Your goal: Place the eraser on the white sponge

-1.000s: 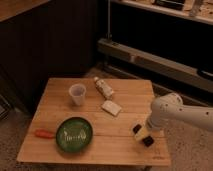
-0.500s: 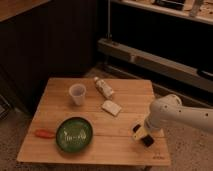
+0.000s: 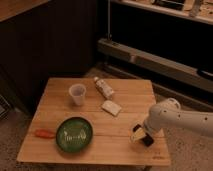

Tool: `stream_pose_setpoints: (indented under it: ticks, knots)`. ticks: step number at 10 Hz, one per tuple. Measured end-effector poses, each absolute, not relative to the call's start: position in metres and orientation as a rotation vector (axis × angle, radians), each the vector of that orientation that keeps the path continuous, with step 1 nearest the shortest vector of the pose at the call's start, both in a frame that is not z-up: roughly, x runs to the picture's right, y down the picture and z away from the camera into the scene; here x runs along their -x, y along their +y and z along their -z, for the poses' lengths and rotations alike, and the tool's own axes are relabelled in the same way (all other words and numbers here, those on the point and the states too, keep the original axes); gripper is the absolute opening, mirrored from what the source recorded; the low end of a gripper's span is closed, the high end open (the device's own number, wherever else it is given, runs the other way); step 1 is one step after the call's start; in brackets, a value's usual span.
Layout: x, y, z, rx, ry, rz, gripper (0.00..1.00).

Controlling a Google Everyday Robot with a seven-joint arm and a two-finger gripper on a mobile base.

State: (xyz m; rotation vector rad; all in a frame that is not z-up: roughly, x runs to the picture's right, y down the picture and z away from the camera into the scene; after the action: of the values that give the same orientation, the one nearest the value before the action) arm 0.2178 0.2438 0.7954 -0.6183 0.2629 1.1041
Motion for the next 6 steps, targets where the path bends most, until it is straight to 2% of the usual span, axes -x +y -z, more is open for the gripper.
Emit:
stream_pose_setpoints:
  ticks: [6]
  knots:
    - [-0.219,0.249,-0.814,0.621,0.262,-1.106,1.00]
